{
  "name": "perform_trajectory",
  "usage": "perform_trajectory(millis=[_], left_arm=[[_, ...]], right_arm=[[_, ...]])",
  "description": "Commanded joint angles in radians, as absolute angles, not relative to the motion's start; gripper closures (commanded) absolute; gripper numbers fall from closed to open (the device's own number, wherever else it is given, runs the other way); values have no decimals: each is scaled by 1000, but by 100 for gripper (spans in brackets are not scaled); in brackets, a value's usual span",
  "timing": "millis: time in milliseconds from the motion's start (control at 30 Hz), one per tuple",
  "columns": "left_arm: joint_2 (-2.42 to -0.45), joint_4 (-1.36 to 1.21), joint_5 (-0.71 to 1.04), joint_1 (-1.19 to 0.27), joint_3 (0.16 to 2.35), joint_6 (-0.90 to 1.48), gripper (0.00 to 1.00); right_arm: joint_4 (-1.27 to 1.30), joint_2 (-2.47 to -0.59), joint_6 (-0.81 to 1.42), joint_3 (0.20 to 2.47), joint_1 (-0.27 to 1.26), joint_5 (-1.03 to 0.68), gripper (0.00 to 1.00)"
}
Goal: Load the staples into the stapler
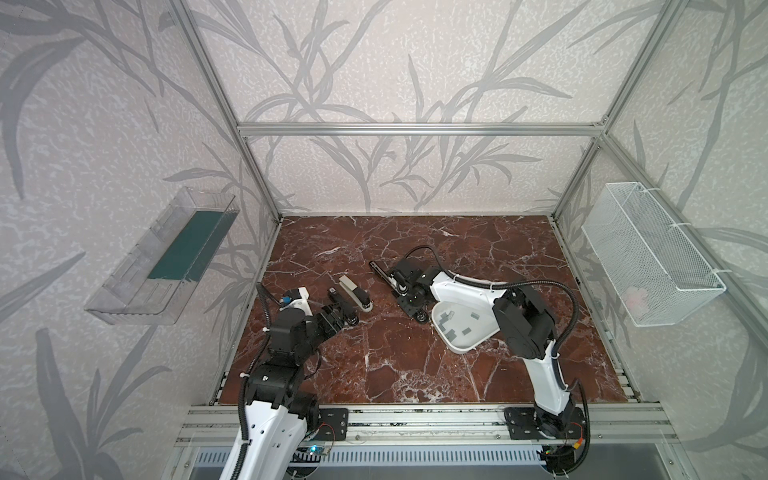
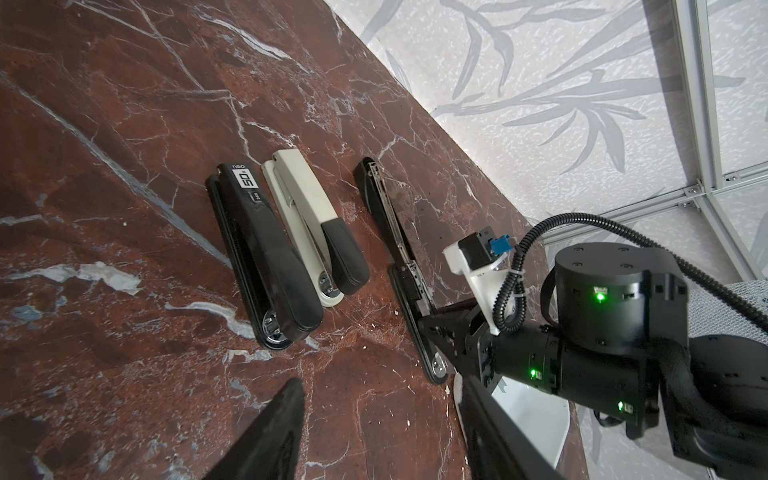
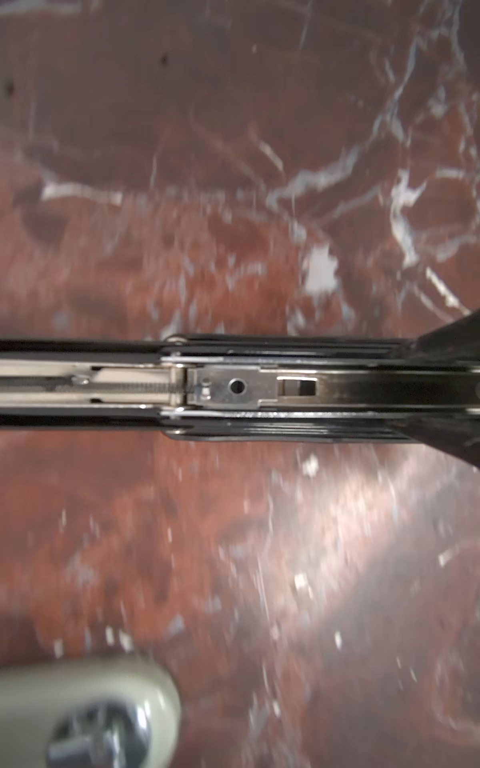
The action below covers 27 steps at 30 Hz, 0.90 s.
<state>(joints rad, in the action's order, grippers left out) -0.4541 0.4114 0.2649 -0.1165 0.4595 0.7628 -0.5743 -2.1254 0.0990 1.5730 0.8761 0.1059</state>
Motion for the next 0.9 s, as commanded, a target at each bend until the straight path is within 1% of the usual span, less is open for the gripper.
perform_trajectory(millis=[0, 133, 233, 267, 400, 533, 600, 733, 867], left_arm=[[-448, 410, 279, -112, 472, 767, 38], [-443, 411, 276, -112, 469, 768, 38], [-443, 404, 281, -112, 465, 773, 38], [-445, 399, 284, -113, 462, 774, 38], [-455, 380, 291, -112, 462, 778, 38], [-487, 334, 301, -112, 460, 775, 38], [-514, 307, 306, -113, 456, 773, 38], [-573, 225, 308, -114, 437, 779, 38], [-635, 136, 296, -114, 437, 783, 38]], right_arm=[[-592, -2076, 93, 1531, 931, 108, 88], [-550, -2010, 95, 1422, 1004, 68, 89], [-514, -1947, 137, 1298, 1017, 45, 91], [-498, -1921, 160, 1242, 1047, 42, 91], [-445, -1798, 228, 1061, 1079, 61, 90], [-439, -1714, 258, 974, 1131, 73, 89], [-434, -1672, 256, 946, 1148, 72, 87], [-424, -1653, 227, 927, 1168, 99, 83], [-459, -1639, 196, 962, 1169, 144, 72]])
